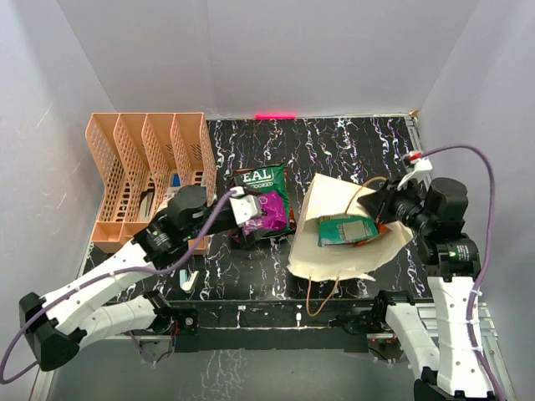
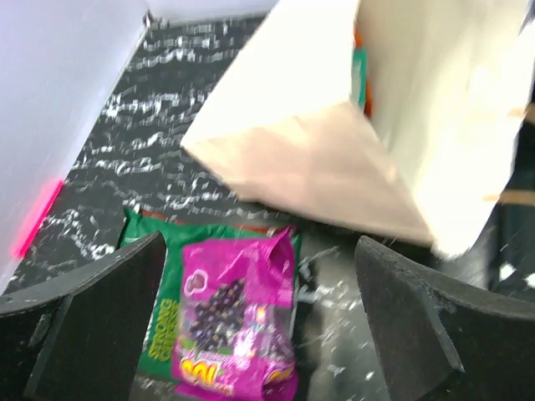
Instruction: Take the snacks out of the paper bag
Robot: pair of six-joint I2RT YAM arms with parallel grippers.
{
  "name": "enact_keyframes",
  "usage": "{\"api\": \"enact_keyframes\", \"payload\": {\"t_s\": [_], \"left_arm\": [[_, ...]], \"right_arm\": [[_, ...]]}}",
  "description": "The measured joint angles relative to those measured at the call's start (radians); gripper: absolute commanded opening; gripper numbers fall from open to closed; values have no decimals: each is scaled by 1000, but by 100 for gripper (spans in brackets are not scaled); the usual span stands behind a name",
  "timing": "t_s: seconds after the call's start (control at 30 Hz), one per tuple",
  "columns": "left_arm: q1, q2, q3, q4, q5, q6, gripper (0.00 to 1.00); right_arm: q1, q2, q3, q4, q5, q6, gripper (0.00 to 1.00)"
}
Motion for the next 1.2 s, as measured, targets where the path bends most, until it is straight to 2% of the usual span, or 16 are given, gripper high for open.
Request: {"api": "enact_keyframes", "payload": {"t_s": [0.1,0.27,0.4,0.57,0.7,0.83,1.0,1.2], "left_arm": [[0,-47,11,41,36,-165,79],[-13,-35,-12,183,67,-474,72],[-119,-19,-72,287,39,-580,61],[-412,56,-58,303,-153,-480,49],[-612,168,-27,319,-322,-333,35],[-660,343,45,326,-453,-224,24],[-660,522,90,376,-585,-93,23],[-654,711,161,430,-649,43,17]], "right_arm": [[0,-32,-76,-39,-114,38,8],[0,-66,-159,-109,-247,64,8],[0,-73,-165,-113,-320,87,8],[0,-54,-156,-69,-363,119,8],[0,-23,-137,-38,-385,137,7],[0,-8,-132,-18,-393,142,8],[0,-4,-129,-12,-393,146,8],[0,21,-83,-2,-388,158,8]]}}
